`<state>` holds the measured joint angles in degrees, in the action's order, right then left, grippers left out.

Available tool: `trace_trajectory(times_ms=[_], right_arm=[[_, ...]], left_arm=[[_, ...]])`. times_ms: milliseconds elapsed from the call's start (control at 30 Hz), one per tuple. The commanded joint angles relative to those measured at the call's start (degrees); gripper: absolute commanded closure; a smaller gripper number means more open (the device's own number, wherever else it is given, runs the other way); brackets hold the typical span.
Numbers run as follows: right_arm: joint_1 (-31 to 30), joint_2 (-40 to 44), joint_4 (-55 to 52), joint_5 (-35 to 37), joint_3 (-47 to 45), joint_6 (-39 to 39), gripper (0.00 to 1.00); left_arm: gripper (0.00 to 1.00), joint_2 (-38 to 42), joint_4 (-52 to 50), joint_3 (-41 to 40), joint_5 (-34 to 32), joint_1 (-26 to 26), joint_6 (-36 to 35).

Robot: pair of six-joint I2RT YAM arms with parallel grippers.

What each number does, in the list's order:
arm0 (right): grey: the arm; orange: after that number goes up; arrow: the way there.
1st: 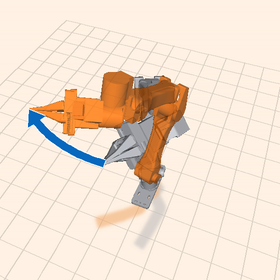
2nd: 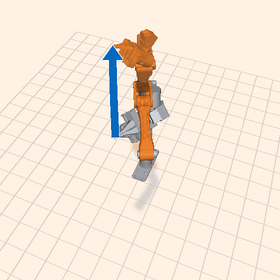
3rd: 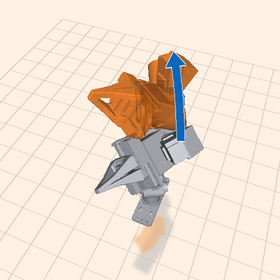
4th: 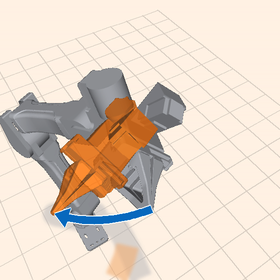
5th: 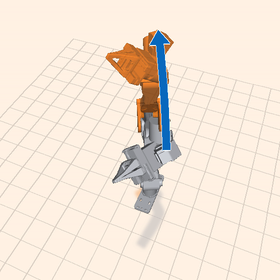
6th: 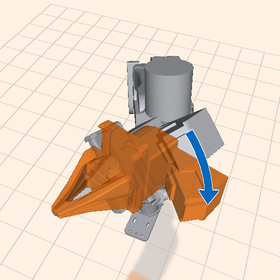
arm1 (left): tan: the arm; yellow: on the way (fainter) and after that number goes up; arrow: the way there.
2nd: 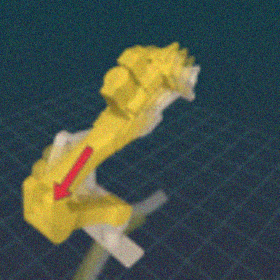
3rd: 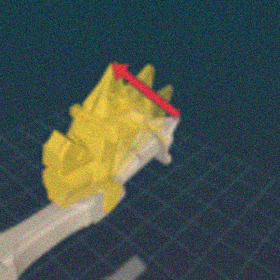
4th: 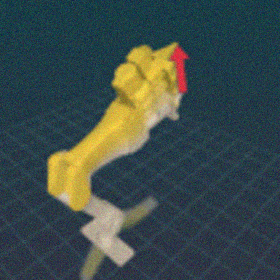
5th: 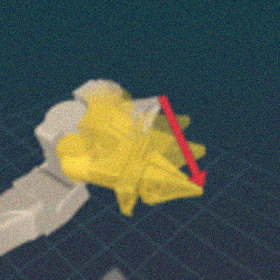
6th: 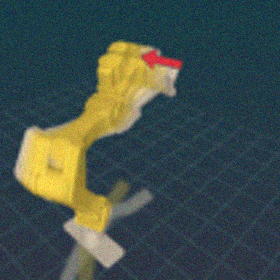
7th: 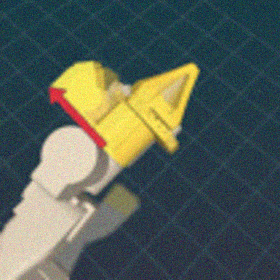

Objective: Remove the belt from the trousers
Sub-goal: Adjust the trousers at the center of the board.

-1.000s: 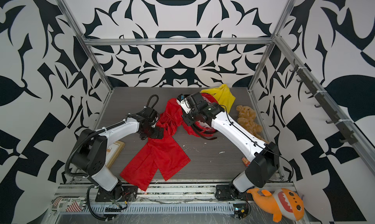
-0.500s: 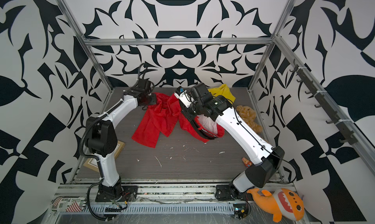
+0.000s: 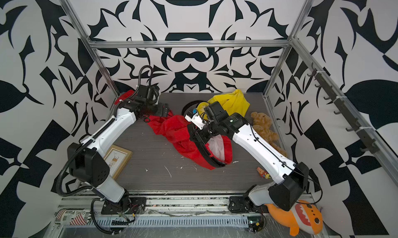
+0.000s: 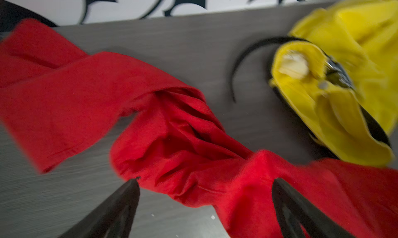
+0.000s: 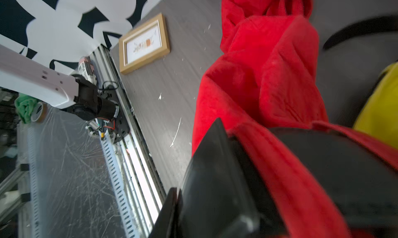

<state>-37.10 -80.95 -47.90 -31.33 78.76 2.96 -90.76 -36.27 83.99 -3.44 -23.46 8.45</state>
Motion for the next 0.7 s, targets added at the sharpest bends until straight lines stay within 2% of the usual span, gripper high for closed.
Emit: trace_trajectory(times_ms=[0,100,300,467,667], right_arm=[[0.3,-0.2,5.0,-6.3,-0.4,-0.5,1.0],[2.2,-2.0,3.9,-7.3,-0.4,0.4,1.0],[5.1,-4.4,1.6,-10.2,1.0,1.4,1.0],[5.4,-6.6,-1.2,-11.4,3.6,3.2,1.0],[6.0,-6.9,-3.7,-12.0,5.6,4.9,1.0]], left_arm=[[0.01,9.1,5.5,-5.9,10.8,-1.2,-1.6],[0.01,14.3,6.8,-12.7,18.1,-4.1,-5.9],[0.01,20.1,10.8,-23.6,27.0,-6.7,-9.3],[0.01,13.8,13.6,-25.5,26.1,-11.5,-10.0],[0.0,9.1,20.3,-26.2,31.3,-11.9,-6.5]])
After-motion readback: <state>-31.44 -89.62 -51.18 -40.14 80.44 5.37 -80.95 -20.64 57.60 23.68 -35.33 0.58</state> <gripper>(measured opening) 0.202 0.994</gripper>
